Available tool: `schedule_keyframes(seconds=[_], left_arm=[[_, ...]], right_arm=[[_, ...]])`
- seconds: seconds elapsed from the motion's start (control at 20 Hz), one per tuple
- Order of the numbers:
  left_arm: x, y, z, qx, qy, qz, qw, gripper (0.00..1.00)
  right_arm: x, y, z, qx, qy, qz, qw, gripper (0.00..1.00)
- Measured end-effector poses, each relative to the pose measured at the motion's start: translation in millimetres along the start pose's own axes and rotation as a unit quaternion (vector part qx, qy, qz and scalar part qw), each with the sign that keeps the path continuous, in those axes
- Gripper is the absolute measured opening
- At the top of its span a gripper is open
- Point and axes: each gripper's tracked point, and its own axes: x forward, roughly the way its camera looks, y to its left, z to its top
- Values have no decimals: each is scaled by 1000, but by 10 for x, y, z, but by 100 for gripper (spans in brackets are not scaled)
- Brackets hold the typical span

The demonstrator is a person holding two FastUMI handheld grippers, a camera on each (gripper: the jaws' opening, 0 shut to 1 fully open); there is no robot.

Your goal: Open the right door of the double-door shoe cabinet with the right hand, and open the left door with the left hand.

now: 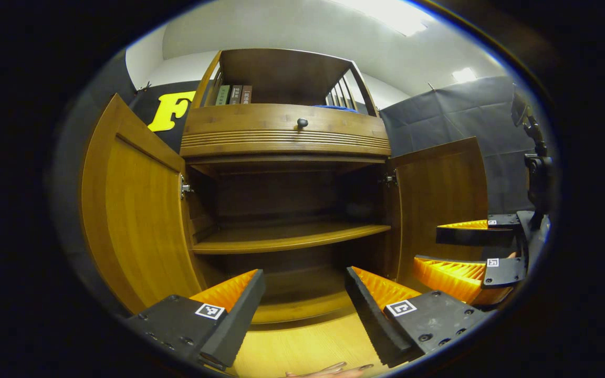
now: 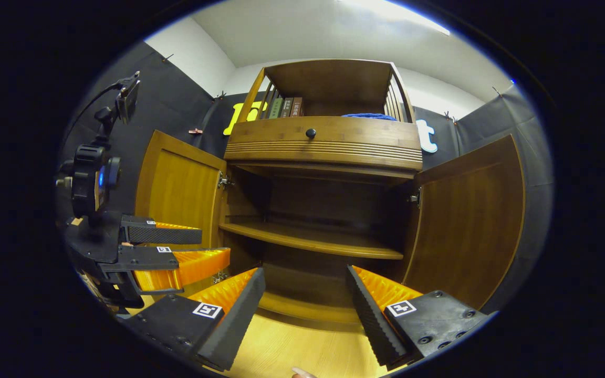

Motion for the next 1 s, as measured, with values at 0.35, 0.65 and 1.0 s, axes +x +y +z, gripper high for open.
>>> schedule_keyframes(seconds=[0.35,0.65,1.0], left_arm=[[-37,18,48,-1,-9,8,1000,99],[-86,-63,56,7,-11,2,1000,99],[-112,-66,99,14,-23,5,1000,99]], right_arm=[[-66,-42,43,7,-5,-2,1000,97],[-109,-38,48,8,-5,0,1000,98],[-168,-43,66,4,-9,0,1000,97]])
